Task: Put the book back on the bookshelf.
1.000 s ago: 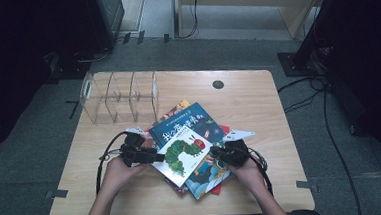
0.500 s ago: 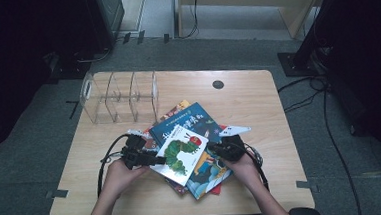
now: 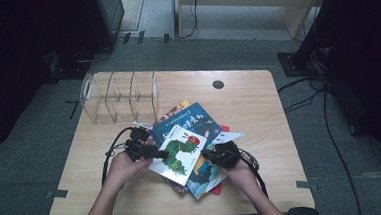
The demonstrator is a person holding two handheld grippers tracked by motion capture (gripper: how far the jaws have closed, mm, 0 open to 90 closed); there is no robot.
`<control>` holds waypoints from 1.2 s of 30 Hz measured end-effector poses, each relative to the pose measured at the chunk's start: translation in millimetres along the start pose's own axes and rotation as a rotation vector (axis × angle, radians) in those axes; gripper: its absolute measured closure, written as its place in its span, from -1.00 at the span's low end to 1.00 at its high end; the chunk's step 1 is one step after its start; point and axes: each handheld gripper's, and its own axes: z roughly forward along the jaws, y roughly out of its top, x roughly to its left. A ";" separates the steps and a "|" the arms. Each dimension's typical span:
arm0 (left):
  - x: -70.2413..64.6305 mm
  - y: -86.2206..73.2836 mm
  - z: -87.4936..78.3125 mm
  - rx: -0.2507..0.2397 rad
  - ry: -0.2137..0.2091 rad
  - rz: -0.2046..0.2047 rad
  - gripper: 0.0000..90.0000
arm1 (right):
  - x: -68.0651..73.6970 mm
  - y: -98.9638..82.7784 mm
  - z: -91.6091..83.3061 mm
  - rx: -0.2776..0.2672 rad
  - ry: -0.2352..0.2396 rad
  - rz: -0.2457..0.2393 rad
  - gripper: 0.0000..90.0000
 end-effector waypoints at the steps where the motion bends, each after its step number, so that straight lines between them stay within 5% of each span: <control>1: -0.6 -0.4 0.1 -0.003 0.003 -0.004 -0.18 | 0.7 1.0 1.1 0.001 0.000 0.000 1.00; 7: -3.4 -3.3 -0.3 -0.005 0.024 -0.005 -0.14 | 2.9 4.2 7.7 -0.015 0.002 -0.016 1.00; 12: -2.8 -3.5 0.0 -0.015 0.024 -0.040 -0.10 | 11.3 2.2 3.7 0.030 0.056 -0.023 1.00; 17: -2.1 -0.1 -0.2 -0.004 0.035 -0.104 -0.06 | 18.5 2.6 7.2 0.019 0.034 -0.050 1.00; 23: 7.0 4.4 -4.4 0.022 -0.008 -0.187 0.12 | 14.5 3.3 9.0 0.009 0.049 -0.040 1.00; 28: 0.0 14.8 -12.7 0.054 0.014 -0.155 0.13 | 13.2 3.3 9.3 0.005 0.046 -0.041 1.00; 34: -9.8 27.8 -35.7 -0.024 -0.074 -0.174 0.19 | 9.1 2.5 8.2 -0.002 0.042 -0.024 1.00; 36: -12.9 33.3 -36.7 -0.010 -0.212 -0.179 0.34 | 7.6 2.2 8.4 -0.006 0.047 -0.017 1.00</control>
